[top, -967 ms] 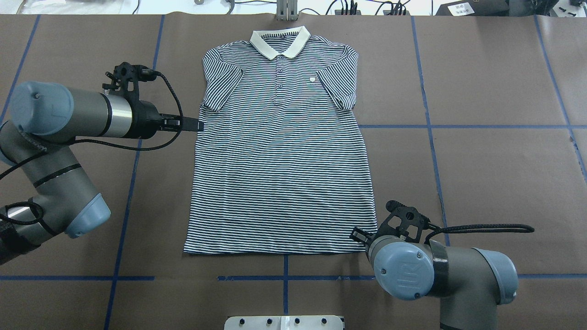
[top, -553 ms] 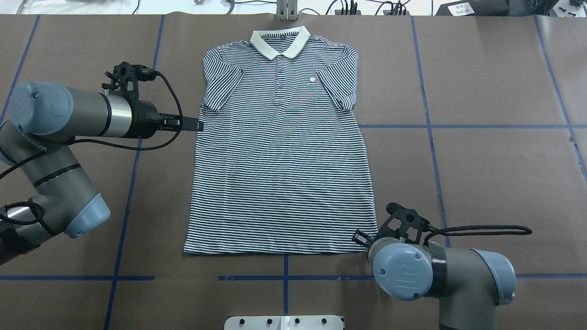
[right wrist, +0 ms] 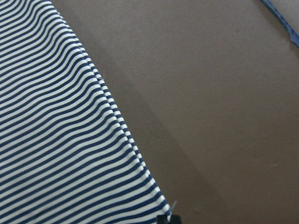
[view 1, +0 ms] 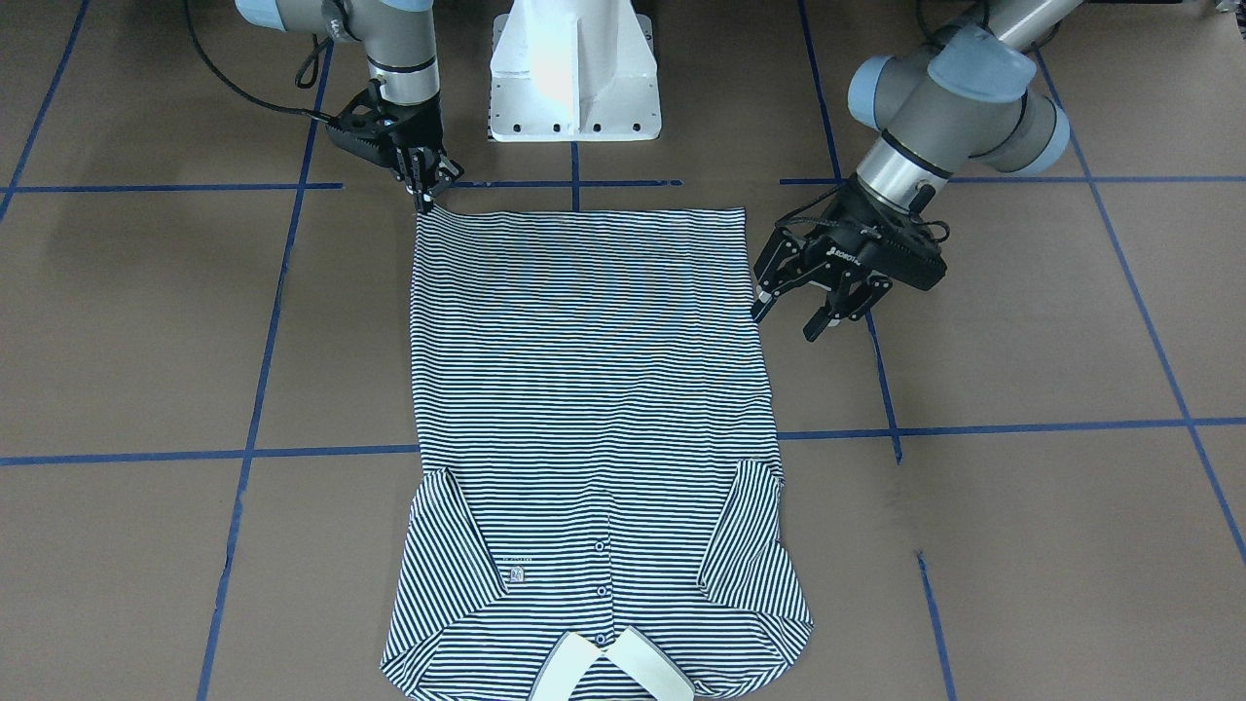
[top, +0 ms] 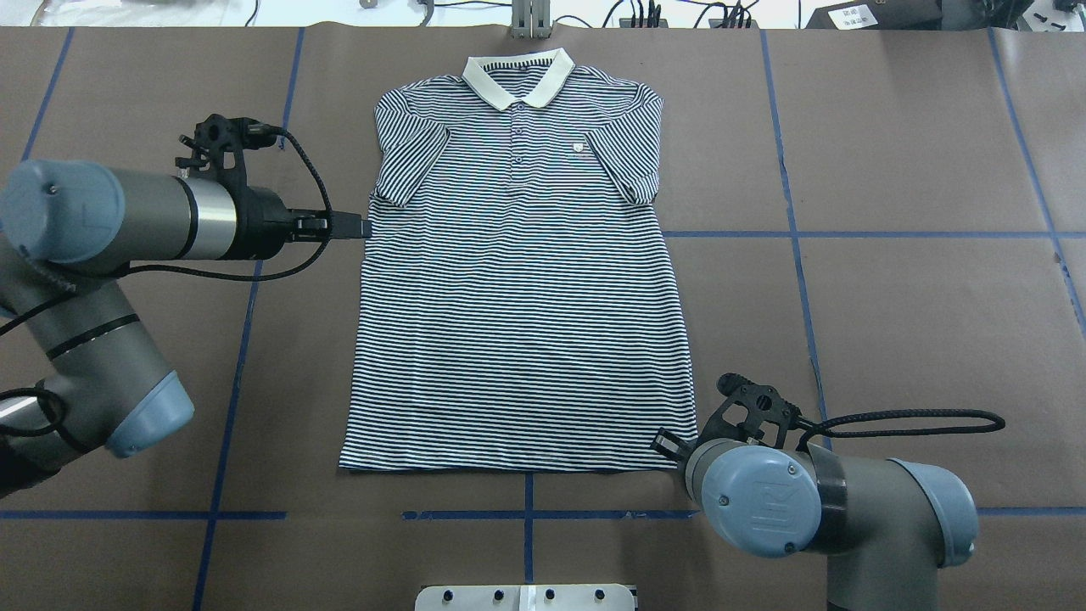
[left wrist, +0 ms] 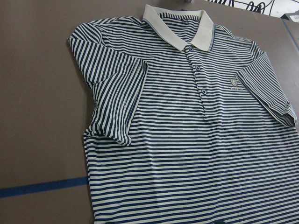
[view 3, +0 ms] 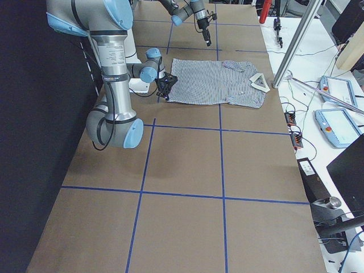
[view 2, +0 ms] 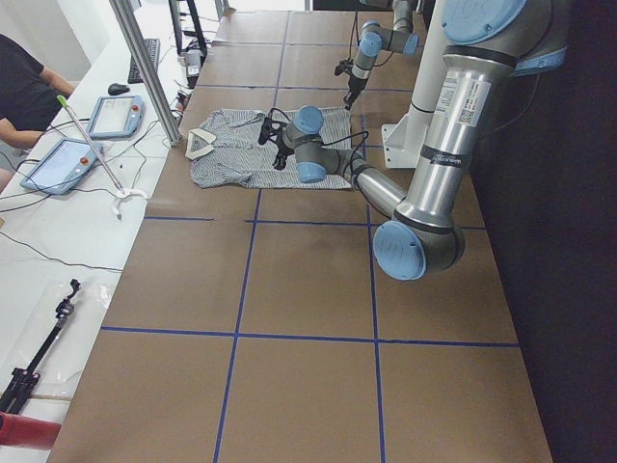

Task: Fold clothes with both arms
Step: 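Move both grippers to the shirt's hem corners nearest the robot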

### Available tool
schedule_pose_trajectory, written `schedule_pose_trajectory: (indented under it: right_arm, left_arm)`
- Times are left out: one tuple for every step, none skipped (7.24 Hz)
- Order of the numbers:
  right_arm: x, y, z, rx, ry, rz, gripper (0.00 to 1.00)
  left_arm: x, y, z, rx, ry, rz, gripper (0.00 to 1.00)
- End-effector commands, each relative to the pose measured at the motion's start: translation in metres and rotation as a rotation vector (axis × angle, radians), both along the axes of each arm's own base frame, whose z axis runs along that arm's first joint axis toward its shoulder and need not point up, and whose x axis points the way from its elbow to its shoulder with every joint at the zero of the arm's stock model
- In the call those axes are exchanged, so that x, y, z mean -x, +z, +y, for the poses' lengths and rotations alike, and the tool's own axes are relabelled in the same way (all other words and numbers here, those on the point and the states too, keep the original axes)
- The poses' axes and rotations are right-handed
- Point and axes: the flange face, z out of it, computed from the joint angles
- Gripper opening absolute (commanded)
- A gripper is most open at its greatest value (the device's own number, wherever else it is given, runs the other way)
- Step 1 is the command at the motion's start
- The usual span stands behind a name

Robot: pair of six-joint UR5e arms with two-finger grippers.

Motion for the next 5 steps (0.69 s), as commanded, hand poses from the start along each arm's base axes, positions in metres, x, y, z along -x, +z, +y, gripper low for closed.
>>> schedule_pose_trajectory:
  right_arm:
    - [-0.006, -0.004, 0.002, 0.004, -0.007, -0.011, 0.0]
    - [-0.006, -0.003, 0.003, 0.003, -0.01, -0.01, 0.0]
    - [-0.006, -0.002, 0.002, 0.004, -0.009, -0.008, 0.0]
    - [-0.006, -0.002, 0.003, 0.003, -0.011, -0.008, 0.0]
    - [-0.006, -0.001, 0.002, 0.003, -0.01, -0.006, 0.0]
  left_arm:
    - [-0.016, -0.008, 0.106, 0.214, 0.016, -0.012, 0.71]
    - [-0.041, -0.015, 0.144, 0.283, 0.017, -0.051, 0.71]
    - [-0.07, -0.008, 0.182, 0.332, 0.009, -0.092, 0.71]
    - [-0.095, 0.005, 0.216, 0.349, -0.018, -0.145, 0.7]
    - [-0.1, 0.011, 0.218, 0.346, -0.03, -0.161, 0.68]
